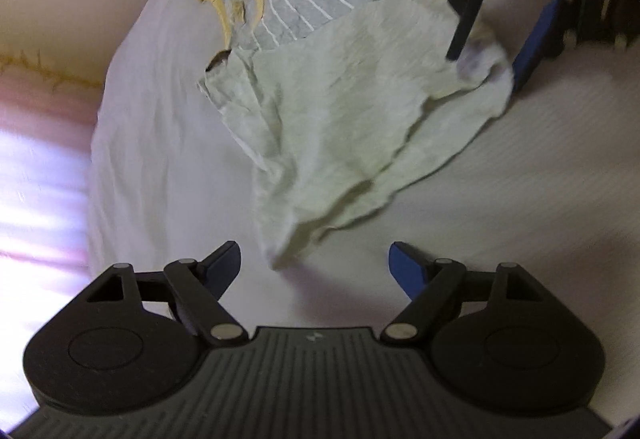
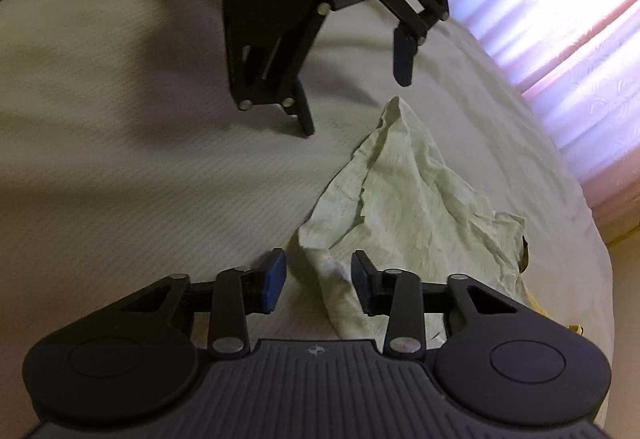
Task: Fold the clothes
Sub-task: 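Grasp the green cloth edge with the right gripper while the left gripper grasps the hem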
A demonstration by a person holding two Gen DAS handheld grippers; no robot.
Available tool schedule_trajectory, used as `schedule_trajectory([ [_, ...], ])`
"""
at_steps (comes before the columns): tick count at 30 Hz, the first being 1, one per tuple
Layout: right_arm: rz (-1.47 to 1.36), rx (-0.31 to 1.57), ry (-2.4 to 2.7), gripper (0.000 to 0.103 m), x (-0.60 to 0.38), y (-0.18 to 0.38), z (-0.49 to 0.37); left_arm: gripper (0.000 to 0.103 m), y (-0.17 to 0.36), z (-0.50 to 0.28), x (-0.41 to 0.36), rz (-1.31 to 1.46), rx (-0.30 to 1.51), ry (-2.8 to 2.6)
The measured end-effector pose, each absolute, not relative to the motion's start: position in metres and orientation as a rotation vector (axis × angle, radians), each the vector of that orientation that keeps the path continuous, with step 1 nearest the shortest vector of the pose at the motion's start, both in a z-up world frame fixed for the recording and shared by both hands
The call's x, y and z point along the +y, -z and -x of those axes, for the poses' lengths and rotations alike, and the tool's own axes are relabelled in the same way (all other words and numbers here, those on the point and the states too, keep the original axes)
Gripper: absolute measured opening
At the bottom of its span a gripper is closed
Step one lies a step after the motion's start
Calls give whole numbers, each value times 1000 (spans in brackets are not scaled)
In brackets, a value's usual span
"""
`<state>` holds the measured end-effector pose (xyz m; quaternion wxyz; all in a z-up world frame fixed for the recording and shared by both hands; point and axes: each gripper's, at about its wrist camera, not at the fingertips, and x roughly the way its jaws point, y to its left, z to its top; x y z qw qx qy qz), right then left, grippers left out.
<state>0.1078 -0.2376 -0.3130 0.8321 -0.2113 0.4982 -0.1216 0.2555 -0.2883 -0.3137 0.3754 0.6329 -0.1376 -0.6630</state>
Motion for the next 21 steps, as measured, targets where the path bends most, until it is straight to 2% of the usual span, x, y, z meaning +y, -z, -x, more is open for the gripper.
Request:
schedule_trajectory([
  [2, 435, 1055, 264, 30, -243, 311, -109, 76, 316, -258, -293, -1657, -430, 1692],
  [3, 429, 1053, 263, 28, -244, 311, -110, 71, 318, -260, -297, -1679, -467, 1687],
  [4, 425, 1051, 263, 28, -244, 310, -110, 61, 319, -259, -300, -1702, -496, 1681],
  [8, 412, 1040, 263, 21, -245, 308, -112, 45, 324, -258, -304, -1781, -574, 1695],
  [10, 405, 1043, 268, 20, -246, 308, -113, 30, 323, -258, -306, -1809, -611, 1698],
  [13, 390, 1045, 277, 13, -248, 309, -113, 14, 322, -258, -304, -1829, -650, 1697],
  [15, 379, 1043, 279, 3, -248, 308, -111, 9, 319, -259, -303, -1838, -661, 1699],
  [21, 309, 978, 301, 0, -254, 293, -105, 4, 292, -254, -312, -1847, -720, 1719],
])
